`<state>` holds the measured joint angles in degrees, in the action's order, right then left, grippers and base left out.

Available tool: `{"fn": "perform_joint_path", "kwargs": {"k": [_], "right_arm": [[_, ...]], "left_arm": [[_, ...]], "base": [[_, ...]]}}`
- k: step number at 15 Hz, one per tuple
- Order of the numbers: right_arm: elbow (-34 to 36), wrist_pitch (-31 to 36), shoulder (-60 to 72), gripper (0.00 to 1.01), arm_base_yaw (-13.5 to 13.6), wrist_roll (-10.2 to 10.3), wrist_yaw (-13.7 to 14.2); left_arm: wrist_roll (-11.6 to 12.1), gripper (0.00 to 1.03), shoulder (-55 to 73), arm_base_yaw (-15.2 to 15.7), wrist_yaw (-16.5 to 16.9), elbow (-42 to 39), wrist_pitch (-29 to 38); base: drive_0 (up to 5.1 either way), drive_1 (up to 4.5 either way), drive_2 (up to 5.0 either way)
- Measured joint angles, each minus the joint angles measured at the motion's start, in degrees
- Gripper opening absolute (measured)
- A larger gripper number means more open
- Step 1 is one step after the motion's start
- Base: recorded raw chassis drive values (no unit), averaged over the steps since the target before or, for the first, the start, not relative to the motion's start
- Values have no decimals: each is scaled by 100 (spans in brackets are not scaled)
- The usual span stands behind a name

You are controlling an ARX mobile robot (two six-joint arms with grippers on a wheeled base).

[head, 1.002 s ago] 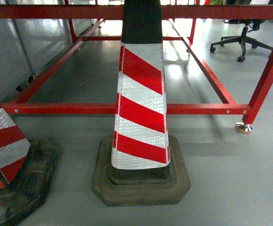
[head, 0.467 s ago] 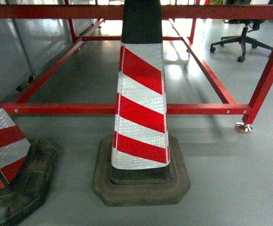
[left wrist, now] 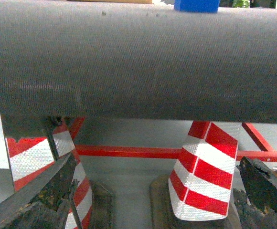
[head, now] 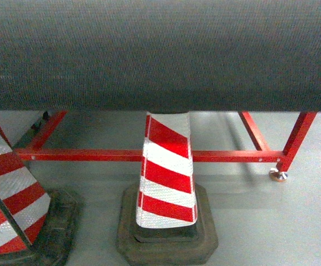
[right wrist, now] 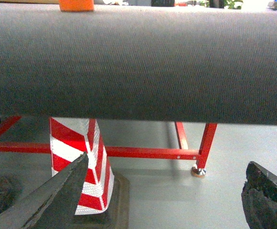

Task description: Sort blue parts and orange caps into right shelf containers

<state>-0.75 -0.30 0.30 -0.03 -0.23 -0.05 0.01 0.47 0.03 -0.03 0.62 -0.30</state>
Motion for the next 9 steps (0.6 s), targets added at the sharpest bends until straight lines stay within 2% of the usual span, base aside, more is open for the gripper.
{"fn": "perform_joint_path", "kwargs": {"k": [9], "right_arm": [[0, 0, 0, 98, 2, 24, 4]], "left_arm": [[2, 98, 0, 0, 4, 0, 7]], "base": [[0, 0, 0]]}}
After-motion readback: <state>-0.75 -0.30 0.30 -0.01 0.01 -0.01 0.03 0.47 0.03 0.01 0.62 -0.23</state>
